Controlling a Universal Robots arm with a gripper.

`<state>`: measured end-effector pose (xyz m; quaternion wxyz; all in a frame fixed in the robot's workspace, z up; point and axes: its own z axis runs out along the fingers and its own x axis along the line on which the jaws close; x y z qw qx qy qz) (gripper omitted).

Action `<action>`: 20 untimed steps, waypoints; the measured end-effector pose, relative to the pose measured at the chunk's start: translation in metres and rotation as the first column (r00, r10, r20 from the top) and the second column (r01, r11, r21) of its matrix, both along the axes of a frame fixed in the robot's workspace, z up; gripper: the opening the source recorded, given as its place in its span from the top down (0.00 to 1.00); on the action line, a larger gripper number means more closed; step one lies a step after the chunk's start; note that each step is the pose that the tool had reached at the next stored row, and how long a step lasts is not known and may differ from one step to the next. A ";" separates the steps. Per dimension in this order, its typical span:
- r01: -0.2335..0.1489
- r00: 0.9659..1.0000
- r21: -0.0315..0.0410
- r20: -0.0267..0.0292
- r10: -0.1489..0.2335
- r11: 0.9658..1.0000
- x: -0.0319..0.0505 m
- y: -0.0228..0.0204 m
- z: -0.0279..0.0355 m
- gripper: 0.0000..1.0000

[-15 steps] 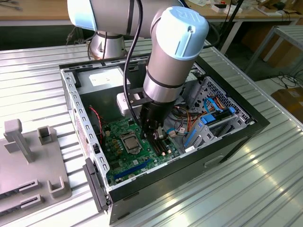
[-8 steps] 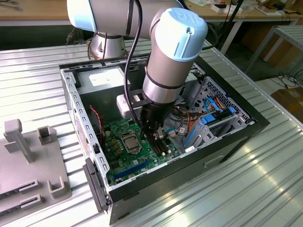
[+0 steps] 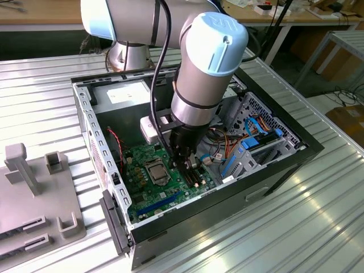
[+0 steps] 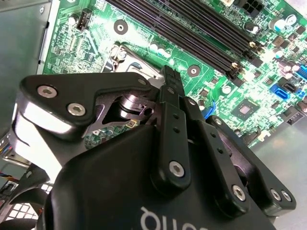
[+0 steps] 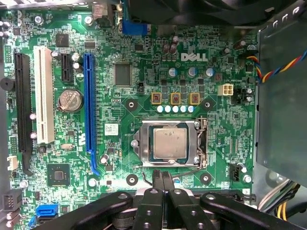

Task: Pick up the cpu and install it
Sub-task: 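Install the first cpu locking lever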

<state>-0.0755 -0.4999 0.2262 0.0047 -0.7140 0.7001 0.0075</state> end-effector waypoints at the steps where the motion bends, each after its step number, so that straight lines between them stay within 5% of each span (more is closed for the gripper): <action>1: -0.002 1.000 0.000 0.000 0.002 1.000 0.0000 0.0000 -0.0002 0.89; 20: -0.002 1.000 0.000 0.000 0.002 1.000 0.0000 -0.0038 -0.0087 0.89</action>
